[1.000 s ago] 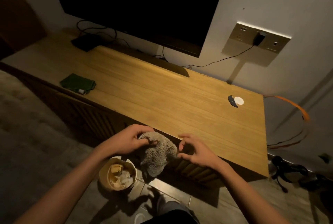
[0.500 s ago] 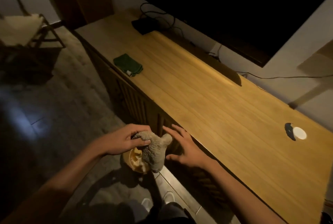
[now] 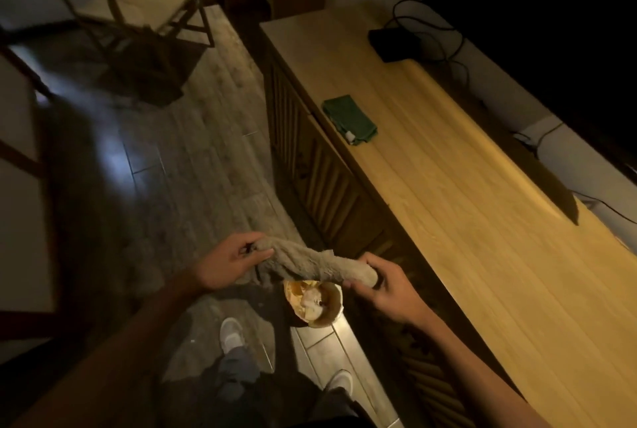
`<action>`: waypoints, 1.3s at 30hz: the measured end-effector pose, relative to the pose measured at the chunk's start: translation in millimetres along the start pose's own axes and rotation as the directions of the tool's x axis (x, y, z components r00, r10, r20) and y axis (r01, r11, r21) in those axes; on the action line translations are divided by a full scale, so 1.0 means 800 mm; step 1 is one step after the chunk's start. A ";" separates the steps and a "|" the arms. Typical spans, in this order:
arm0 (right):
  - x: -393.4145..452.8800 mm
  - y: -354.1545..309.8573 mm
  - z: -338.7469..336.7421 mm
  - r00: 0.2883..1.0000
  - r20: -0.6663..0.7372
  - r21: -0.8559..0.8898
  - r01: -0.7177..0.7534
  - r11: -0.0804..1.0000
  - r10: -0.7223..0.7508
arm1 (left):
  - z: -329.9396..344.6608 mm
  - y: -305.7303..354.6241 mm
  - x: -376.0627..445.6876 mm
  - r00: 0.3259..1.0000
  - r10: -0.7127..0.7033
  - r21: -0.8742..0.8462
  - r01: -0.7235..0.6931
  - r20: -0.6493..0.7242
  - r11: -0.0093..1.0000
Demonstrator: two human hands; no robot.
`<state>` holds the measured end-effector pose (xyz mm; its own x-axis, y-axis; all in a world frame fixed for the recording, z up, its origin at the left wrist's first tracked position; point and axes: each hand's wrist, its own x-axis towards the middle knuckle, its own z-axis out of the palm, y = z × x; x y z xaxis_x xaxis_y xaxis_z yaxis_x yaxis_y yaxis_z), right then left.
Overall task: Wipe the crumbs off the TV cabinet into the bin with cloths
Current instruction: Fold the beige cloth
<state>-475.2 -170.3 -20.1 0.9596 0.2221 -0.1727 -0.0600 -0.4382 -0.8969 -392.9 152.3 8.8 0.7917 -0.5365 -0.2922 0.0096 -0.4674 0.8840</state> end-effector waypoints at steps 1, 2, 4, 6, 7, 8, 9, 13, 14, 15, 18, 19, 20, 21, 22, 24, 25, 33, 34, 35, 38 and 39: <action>0.013 -0.010 0.009 1.000 -0.027 0.010 0.005 1.000 -0.005 | -0.014 -0.012 0.002 0.999 -0.007 -0.021 0.006 -0.033 1.000; 0.026 -0.019 0.017 0.998 -0.058 0.018 0.016 1.000 -0.015 | -0.029 -0.023 0.004 0.997 -0.013 -0.047 0.010 -0.071 0.999; 0.057 -0.039 0.033 0.993 -0.114 0.005 0.033 0.999 -0.032 | -0.062 -0.042 0.010 0.992 0.029 -0.114 -0.043 -0.127 0.993; 0.085 -0.059 0.045 0.990 -0.140 -0.005 0.015 1.000 -0.016 | -0.097 -0.058 0.016 0.987 0.047 -0.168 -0.073 -0.154 0.983; 0.098 -0.068 0.051 0.987 -0.157 -0.007 0.023 1.000 -0.024 | -0.115 -0.062 0.020 0.986 0.052 -0.175 -0.080 -0.158 0.981; 0.111 -0.076 0.056 0.984 -0.173 -0.014 0.039 0.999 -0.040 | -0.132 -0.067 0.025 0.985 0.063 -0.175 -0.091 -0.159 0.980; 0.123 -0.083 0.061 0.981 -0.186 -0.023 0.048 0.999 -0.052 | -0.148 -0.071 0.031 0.984 0.073 -0.179 -0.103 -0.165 0.978; 0.160 -0.111 0.069 0.971 -0.235 -0.050 0.031 0.998 -0.042 | -0.195 -0.079 0.064 0.979 0.090 -0.181 -0.124 -0.184 0.976; 0.167 -0.117 0.069 0.967 -0.252 -0.065 0.033 0.997 -0.048 | -0.203 -0.079 0.074 0.978 0.093 -0.184 -0.127 -0.184 0.975; 0.173 -0.122 0.067 0.962 -0.267 -0.079 0.035 0.996 -0.054 | -0.211 -0.078 0.085 0.979 0.099 -0.184 -0.133 -0.180 0.974; 0.192 -0.133 0.055 0.952 -0.302 -0.096 0.028 0.995 -0.056 | -0.226 -0.070 0.121 0.979 0.130 -0.173 -0.157 -0.158 0.972; 0.199 -0.133 0.049 0.947 -0.318 -0.097 0.023 0.995 -0.053 | -0.230 -0.066 0.135 0.979 0.138 -0.172 -0.163 -0.148 0.972; 0.205 -0.133 0.043 0.941 -0.336 -0.096 0.016 0.995 -0.047 | -0.233 -0.061 0.149 0.979 0.147 -0.172 -0.170 -0.141 0.970; 0.211 -0.131 0.037 0.935 -0.354 -0.091 0.009 0.996 -0.041 | -0.235 -0.056 0.164 0.978 0.160 -0.169 -0.182 -0.136 0.969; 0.218 -0.128 0.031 0.928 -0.371 -0.082 0.003 0.997 -0.034 | -0.238 -0.050 0.179 0.977 0.173 -0.161 -0.193 -0.128 0.968; 0.233 -0.121 0.017 0.913 -0.408 -0.060 0.001 0.998 -0.026 | -0.244 -0.040 0.212 0.975 0.200 -0.146 -0.213 -0.100 0.966; 0.241 -0.117 0.010 0.903 -0.430 -0.053 0.003 0.999 -0.026 | -0.248 -0.033 0.231 0.973 0.214 -0.139 -0.224 -0.084 0.965; 0.313 -0.082 -0.069 0.764 -0.640 0.035 -0.076 0.997 0.080 | -0.262 0.042 0.401 0.956 0.272 -0.076 -0.265 0.110 0.961; 0.320 -0.077 -0.081 0.742 -0.662 0.051 -0.095 0.994 0.105 | -0.261 0.054 0.422 0.952 0.279 -0.063 -0.273 0.128 0.960; 0.326 -0.072 -0.094 0.721 -0.682 0.074 -0.103 0.992 0.126 | -0.259 0.066 0.444 0.948 0.284 -0.056 -0.279 0.141 0.959; 0.346 -0.058 -0.132 0.657 -0.726 0.167 -0.117 0.979 0.203 | -0.251 0.097 0.507 0.949 0.268 -0.048 -0.264 0.168 0.963; 0.352 -0.056 -0.144 0.636 -0.736 0.204 -0.120 0.971 0.233 | -0.248 0.107 0.525 0.946 0.268 -0.029 -0.268 0.180 0.963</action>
<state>-170.9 -188.1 18.7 0.7983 -0.6020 -0.0196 -0.2298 -0.2744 -0.9338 61.5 26.3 34.0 0.6420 -0.7595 -0.1048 -0.1848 -0.2859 0.9403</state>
